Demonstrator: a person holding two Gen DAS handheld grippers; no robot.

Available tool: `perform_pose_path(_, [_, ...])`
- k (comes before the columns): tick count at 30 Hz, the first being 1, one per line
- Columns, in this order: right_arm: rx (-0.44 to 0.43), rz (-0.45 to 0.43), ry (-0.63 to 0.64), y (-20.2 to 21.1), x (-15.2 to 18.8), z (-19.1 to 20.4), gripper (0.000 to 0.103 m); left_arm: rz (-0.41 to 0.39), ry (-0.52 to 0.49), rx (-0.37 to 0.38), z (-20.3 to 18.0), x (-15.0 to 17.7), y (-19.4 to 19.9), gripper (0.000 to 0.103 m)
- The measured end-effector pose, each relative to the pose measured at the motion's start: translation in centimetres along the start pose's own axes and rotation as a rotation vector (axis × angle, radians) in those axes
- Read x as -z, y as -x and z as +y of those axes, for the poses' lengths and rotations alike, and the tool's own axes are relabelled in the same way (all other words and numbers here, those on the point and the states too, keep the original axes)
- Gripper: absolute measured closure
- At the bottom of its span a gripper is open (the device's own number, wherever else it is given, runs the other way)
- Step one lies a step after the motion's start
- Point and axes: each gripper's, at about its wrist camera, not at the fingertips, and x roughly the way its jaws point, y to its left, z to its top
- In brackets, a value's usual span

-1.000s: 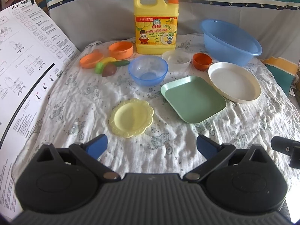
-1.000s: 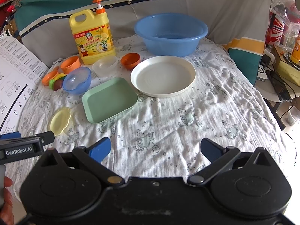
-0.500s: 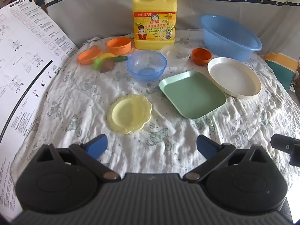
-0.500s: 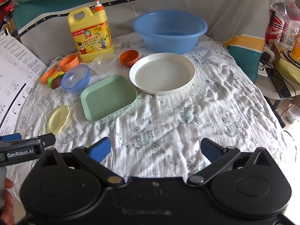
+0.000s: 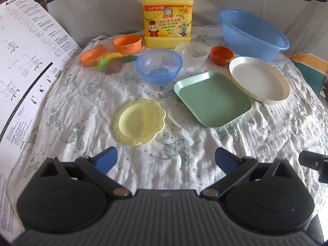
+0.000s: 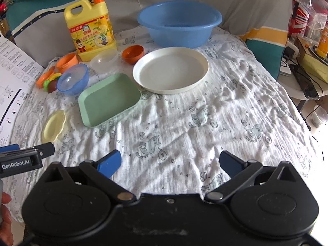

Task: Organize plates and bowls
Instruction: 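Close the right tool on the white plate rim while the left tool grips it too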

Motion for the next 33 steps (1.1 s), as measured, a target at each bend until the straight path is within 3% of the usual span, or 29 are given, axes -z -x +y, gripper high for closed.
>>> perform_pose_path(6, [-0.005,0.021,-0.023,-2.4,-1.2,-1.2,0.0,-0.01,-0.026,0.028,-0.8,-1.0,-1.8,0.0])
perform_pose_path(15, [-0.001,-0.031,-0.133,-6.3,-6.0,-5.1,0.0,-0.079,-0.1,0.079,-3.9,-5.8,-4.3,0.0])
perform_pose_path(20, [0.008,-0.068,-0.199,-9.4,-9.4,-7.5,0.01,-0.09,-0.12,0.115,-5.9,-8.8,-6.7,0.0])
perform_pose_path(26, [0.013,-0.09,-0.218,-13.4,-12.6,-9.0,0.032,-0.075,-0.148,0.146,-8.4,-11.4,-9.7,0.0])
perform_pose_path(33, [0.008,-0.063,-0.237,-17.8,-13.7,-10.2,0.085,-0.07,-0.189,0.146,-10.9,-12.9,-12.0,0.0])
